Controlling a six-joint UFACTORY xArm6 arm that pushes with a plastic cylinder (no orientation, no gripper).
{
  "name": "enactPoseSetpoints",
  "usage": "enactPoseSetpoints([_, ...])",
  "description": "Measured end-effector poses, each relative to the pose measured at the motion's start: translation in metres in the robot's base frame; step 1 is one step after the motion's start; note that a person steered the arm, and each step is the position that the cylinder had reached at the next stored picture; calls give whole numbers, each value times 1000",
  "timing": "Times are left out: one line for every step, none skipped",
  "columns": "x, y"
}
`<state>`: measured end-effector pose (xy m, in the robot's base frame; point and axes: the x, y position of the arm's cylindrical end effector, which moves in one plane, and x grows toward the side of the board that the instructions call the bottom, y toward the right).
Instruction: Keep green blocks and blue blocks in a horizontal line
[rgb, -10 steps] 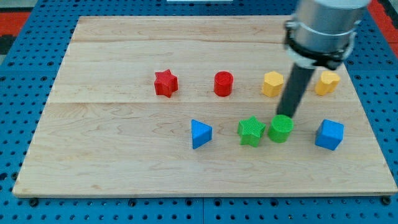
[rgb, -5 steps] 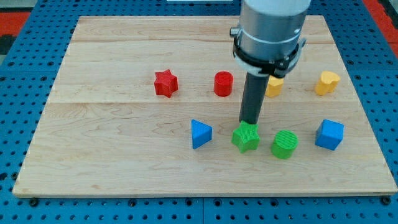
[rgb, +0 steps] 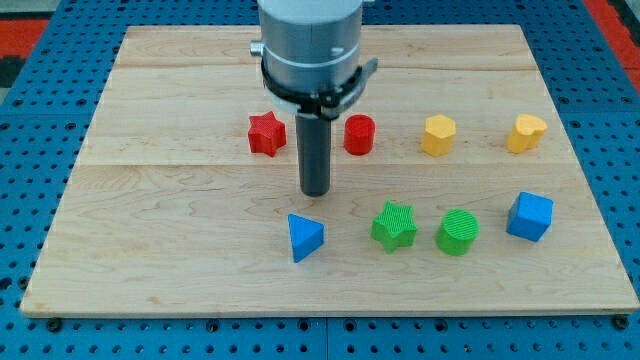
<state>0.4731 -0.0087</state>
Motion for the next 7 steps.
enactPoseSetpoints([-7,106])
enactPoseSetpoints([10,170])
enactPoseSetpoints([14,210])
enactPoseSetpoints([24,233])
enactPoseSetpoints([39,228])
enactPoseSetpoints([16,179])
enactPoseSetpoints([15,118])
